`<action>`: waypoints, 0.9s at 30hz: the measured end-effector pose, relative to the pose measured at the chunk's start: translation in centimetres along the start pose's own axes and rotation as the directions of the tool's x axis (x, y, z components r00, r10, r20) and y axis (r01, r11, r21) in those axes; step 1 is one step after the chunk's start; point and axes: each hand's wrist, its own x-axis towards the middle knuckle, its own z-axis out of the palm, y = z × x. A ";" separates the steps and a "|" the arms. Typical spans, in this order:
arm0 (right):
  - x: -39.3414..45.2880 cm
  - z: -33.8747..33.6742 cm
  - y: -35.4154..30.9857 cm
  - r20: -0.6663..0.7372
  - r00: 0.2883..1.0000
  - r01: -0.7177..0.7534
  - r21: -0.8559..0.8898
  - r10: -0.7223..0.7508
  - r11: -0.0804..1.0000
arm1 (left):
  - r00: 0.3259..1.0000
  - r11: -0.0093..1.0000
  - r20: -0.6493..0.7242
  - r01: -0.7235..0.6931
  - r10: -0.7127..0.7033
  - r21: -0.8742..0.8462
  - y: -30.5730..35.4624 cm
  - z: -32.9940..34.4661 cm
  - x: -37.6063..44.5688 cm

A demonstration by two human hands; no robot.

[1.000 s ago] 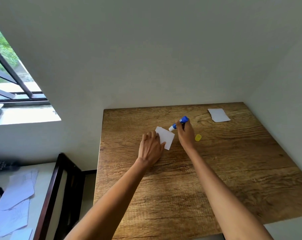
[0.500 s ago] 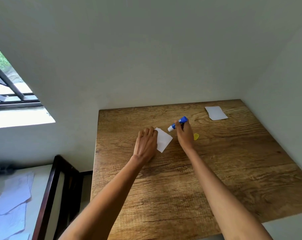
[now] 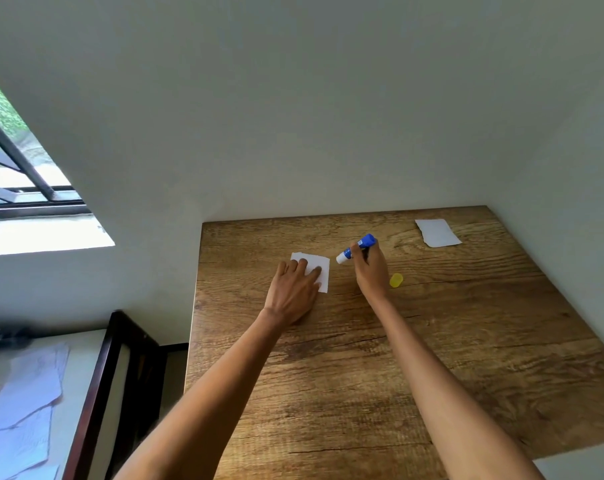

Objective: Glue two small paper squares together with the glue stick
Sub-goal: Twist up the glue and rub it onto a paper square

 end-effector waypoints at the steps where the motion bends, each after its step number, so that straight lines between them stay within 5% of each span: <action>1: 0.1 0.2 -0.1 0.000 1.000 0.009 -0.022 -0.009 1.000 | 1.000 1.000 0.007 0.010 -0.010 0.001 0.0 0.1 0.0; 16: 1.7 2.6 -3.3 0.048 0.997 0.075 -0.229 -0.066 0.970 | 0.991 0.994 -0.084 0.109 -0.107 0.026 1.2 -0.2 0.5; 27: 1.7 2.4 -4.1 0.083 0.992 0.118 -0.286 -0.098 0.951 | 0.998 0.994 -0.008 0.060 -0.061 -0.093 1.0 0.2 0.3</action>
